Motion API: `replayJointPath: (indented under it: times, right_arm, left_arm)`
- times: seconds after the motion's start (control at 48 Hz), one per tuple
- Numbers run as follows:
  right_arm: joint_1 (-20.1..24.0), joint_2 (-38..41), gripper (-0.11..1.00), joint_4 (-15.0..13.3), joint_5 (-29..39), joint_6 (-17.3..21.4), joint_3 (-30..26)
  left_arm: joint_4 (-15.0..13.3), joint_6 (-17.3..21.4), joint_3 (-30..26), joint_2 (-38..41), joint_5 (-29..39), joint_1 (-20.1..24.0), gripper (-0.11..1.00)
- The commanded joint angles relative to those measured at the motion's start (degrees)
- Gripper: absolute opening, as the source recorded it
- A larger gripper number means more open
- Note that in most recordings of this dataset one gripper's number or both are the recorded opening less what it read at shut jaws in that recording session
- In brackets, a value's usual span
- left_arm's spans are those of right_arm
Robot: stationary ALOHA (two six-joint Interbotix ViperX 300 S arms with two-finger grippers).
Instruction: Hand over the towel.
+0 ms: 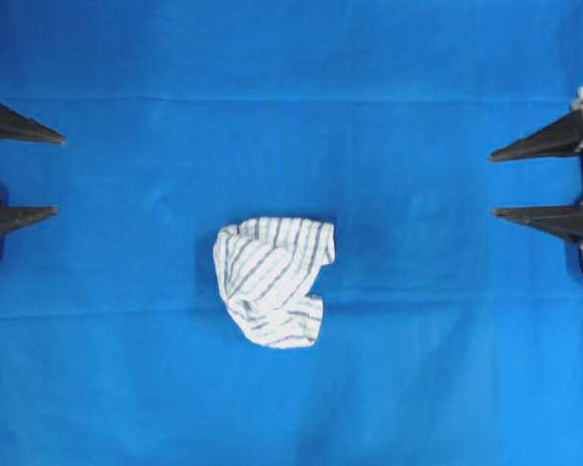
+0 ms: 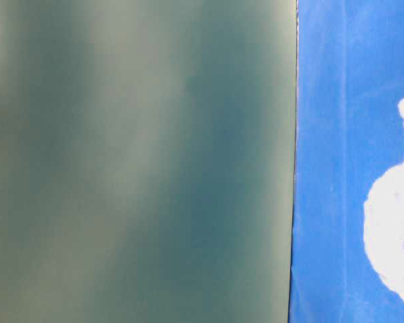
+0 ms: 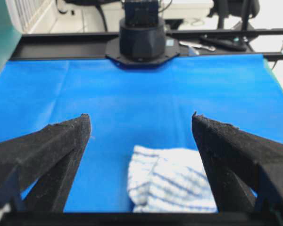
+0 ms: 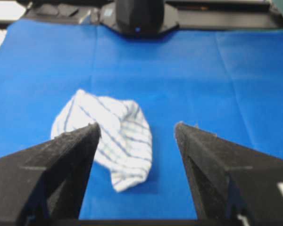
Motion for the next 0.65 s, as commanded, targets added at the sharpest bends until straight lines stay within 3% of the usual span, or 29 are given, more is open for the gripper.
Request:
replayJointPath:
  times: [0.0,0.209,0.626]
  right_arm:
    - [-0.5,-2.4,0.69,0.4,-1.6,0.0,2.5]
    - [-1.2,-4.5,0.69,0.4,-5.1,0.0,8.2]
    - [-1.2,-3.6,0.69,0.4,-5.6,0.1,8.2]
  left_arm:
    - [-0.1,0.0,2.3,-2.5,-0.4,0.2,0.91]
    - [-0.1,0.0,7.8,-6.7,-0.5,0.6,0.91]
    - [-0.1,-0.1,8.7,-6.9,-0.4,0.6,0.91]
